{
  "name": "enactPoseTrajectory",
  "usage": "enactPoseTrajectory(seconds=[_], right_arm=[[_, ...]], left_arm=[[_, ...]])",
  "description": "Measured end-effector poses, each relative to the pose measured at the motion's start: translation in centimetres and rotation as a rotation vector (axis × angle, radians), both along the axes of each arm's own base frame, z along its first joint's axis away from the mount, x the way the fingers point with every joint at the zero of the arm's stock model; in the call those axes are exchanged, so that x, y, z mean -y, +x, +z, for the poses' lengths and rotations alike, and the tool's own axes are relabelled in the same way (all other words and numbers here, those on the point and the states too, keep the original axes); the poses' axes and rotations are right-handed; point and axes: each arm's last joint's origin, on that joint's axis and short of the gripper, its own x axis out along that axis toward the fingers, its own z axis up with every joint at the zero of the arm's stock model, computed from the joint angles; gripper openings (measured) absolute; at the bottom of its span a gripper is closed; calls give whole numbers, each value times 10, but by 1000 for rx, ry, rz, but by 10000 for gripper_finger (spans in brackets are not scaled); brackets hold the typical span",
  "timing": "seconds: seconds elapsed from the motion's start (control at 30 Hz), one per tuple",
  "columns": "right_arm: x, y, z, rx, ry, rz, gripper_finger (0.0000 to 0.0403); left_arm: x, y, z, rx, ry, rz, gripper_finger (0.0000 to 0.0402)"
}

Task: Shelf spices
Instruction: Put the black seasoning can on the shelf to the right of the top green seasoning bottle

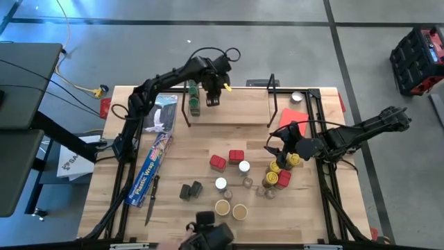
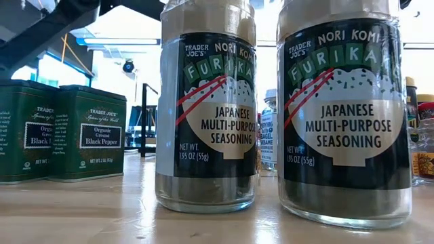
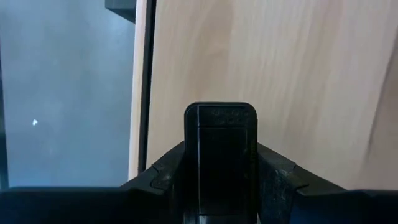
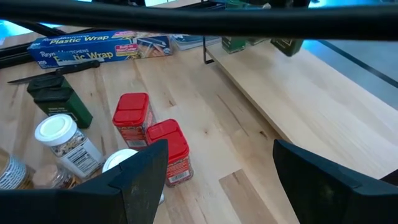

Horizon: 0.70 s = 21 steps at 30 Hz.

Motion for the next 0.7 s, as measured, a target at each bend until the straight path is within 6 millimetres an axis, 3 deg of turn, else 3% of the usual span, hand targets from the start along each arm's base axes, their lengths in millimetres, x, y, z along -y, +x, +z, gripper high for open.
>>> enactPoseTrajectory(seconds=[0.7], right_arm=[[0,0,0,2,4,-2,284]], left_arm=[[-24,-16,-3,-1,-15,33,138]])
